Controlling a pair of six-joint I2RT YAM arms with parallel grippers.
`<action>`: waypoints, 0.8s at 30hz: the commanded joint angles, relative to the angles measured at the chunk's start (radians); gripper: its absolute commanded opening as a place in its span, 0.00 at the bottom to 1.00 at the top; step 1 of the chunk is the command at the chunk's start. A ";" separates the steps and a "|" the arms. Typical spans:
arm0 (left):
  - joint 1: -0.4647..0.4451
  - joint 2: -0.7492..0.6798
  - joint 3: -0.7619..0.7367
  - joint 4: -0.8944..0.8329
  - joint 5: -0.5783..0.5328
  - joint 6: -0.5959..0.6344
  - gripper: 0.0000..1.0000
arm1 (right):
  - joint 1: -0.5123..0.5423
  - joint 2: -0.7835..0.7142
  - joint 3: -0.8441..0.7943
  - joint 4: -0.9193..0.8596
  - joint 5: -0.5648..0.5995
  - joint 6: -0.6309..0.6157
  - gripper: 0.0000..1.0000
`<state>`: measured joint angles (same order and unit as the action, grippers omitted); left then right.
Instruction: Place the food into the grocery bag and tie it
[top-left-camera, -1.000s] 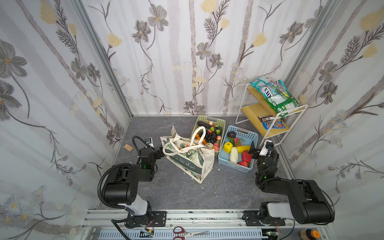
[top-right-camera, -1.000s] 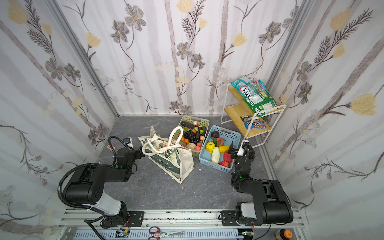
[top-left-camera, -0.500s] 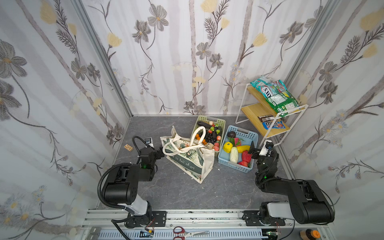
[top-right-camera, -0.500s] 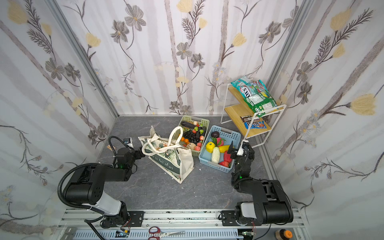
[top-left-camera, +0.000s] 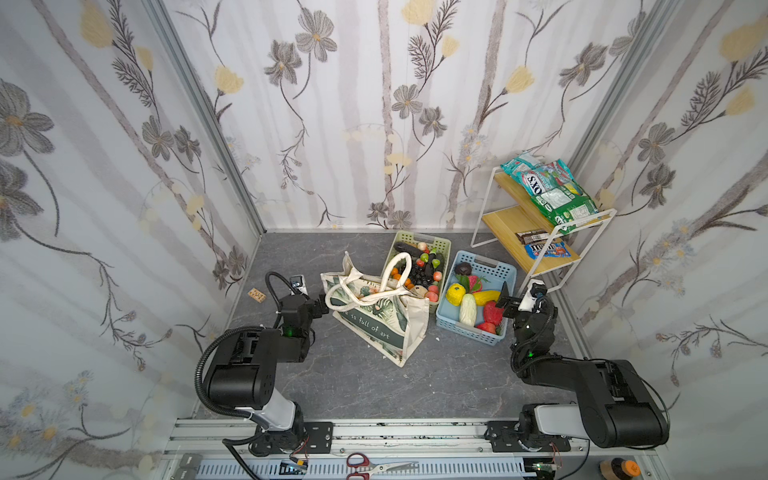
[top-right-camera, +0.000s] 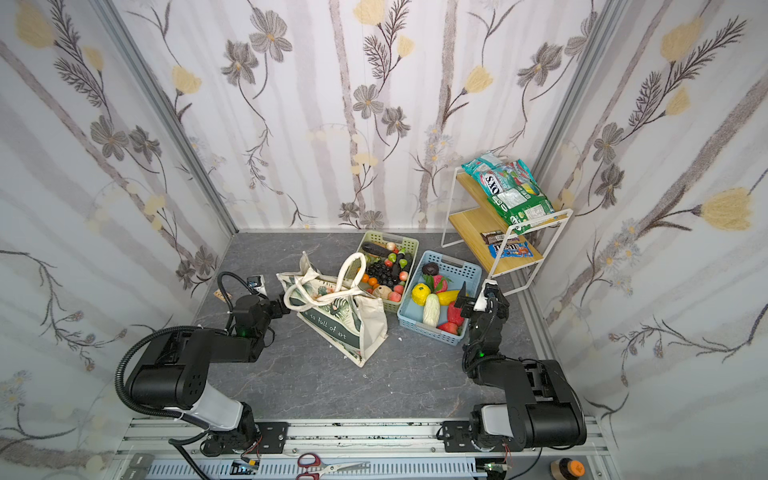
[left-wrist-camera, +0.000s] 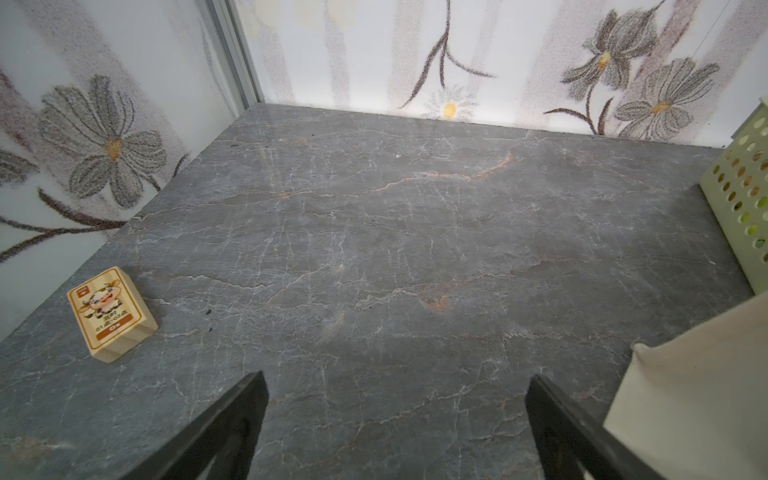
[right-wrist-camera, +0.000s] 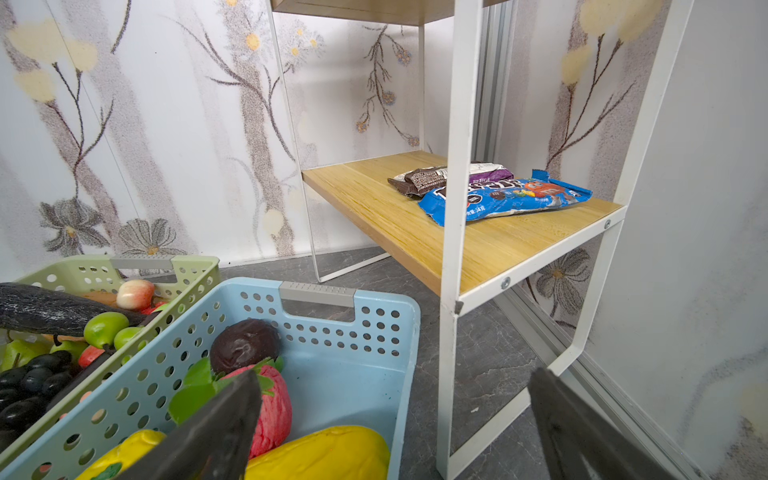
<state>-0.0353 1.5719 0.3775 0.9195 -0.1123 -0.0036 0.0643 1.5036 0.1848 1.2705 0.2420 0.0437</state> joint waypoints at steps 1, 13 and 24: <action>0.000 0.002 0.002 0.019 -0.010 0.004 1.00 | -0.001 0.001 0.006 0.057 0.004 -0.015 1.00; 0.011 0.002 0.012 0.003 0.013 -0.001 1.00 | -0.001 0.001 0.006 0.055 0.004 -0.014 1.00; 0.012 0.001 0.011 0.000 0.018 -0.003 1.00 | 0.000 0.002 0.005 0.056 0.005 -0.015 1.00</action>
<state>-0.0242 1.5719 0.3813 0.9081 -0.1001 -0.0048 0.0643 1.5036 0.1848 1.2705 0.2420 0.0437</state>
